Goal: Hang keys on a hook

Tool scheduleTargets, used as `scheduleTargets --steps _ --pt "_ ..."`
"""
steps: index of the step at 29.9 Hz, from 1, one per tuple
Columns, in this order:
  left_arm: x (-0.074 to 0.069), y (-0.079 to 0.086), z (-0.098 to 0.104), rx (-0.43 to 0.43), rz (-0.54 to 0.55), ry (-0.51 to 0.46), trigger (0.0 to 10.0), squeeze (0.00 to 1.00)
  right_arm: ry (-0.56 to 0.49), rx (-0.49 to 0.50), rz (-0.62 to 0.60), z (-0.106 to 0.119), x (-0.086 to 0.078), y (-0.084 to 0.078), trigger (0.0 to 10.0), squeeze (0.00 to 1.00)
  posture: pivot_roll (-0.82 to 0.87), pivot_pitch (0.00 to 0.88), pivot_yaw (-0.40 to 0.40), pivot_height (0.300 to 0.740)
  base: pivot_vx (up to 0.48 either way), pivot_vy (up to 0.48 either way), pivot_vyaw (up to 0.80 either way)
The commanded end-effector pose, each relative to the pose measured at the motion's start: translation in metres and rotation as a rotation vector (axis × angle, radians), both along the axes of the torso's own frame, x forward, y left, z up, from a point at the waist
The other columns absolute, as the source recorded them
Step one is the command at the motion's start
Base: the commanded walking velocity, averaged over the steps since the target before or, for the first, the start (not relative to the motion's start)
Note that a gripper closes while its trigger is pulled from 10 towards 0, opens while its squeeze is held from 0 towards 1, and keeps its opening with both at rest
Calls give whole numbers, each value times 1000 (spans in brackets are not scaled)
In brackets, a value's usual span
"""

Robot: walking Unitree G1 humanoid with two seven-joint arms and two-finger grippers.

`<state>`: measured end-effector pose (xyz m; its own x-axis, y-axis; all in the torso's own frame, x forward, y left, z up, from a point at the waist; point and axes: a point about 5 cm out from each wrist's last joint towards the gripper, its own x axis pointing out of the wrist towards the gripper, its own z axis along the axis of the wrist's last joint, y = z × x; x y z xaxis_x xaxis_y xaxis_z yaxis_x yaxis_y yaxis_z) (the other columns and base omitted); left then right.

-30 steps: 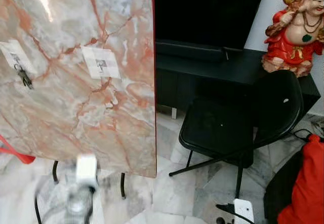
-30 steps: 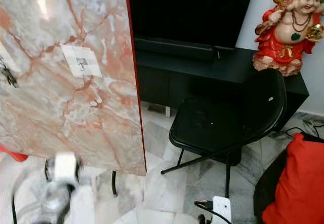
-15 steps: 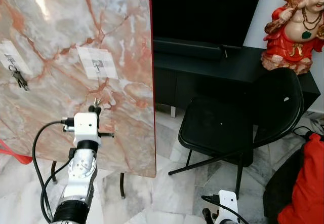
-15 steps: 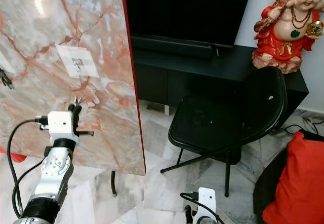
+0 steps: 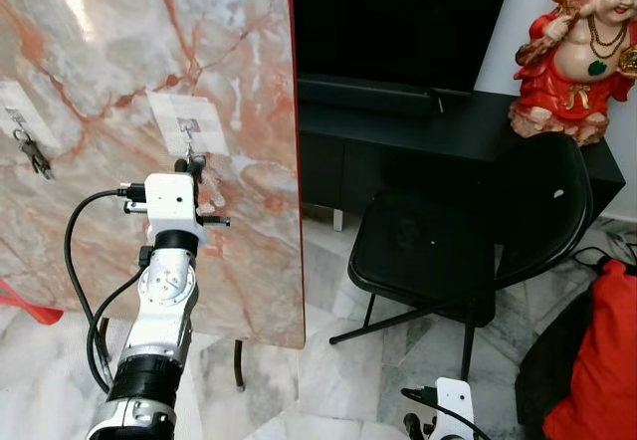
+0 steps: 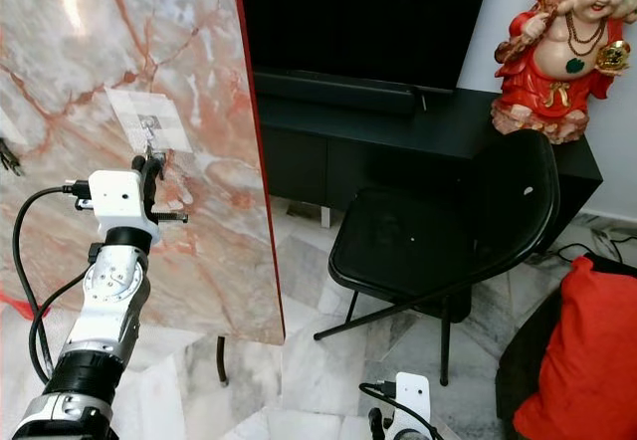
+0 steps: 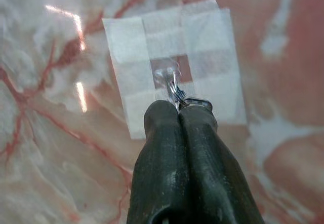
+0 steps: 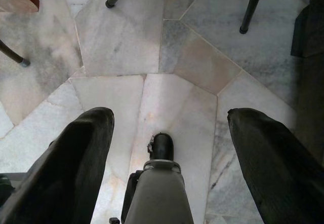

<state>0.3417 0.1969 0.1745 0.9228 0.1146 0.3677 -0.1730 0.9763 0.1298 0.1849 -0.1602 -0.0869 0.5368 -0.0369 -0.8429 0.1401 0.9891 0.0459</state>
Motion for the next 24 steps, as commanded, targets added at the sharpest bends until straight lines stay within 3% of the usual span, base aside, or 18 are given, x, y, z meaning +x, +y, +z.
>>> scheduleTargets --steps 1,9,13,24 --pt "3 3 2 -43 25 7 10000 0 7 2 -8 -1 -2 -1 10000 0 50 0 -12 740 0 0 0" --pt "-3 3 -5 -11 28 39 10000 0 9 3 -7 -1 -3 -1 10000 0 51 0 -12 740 0 0 0" --pt "-11 8 -19 87 108 90 10000 0 9 2 -1 -1 -3 -2 10000 0 55 0 -12 740 0 0 0" --pt "-15 -2 -17 148 98 62 10000 0 10 -3 3 -1 -3 -3 10000 0 54 0 -14 740 0 0 0"
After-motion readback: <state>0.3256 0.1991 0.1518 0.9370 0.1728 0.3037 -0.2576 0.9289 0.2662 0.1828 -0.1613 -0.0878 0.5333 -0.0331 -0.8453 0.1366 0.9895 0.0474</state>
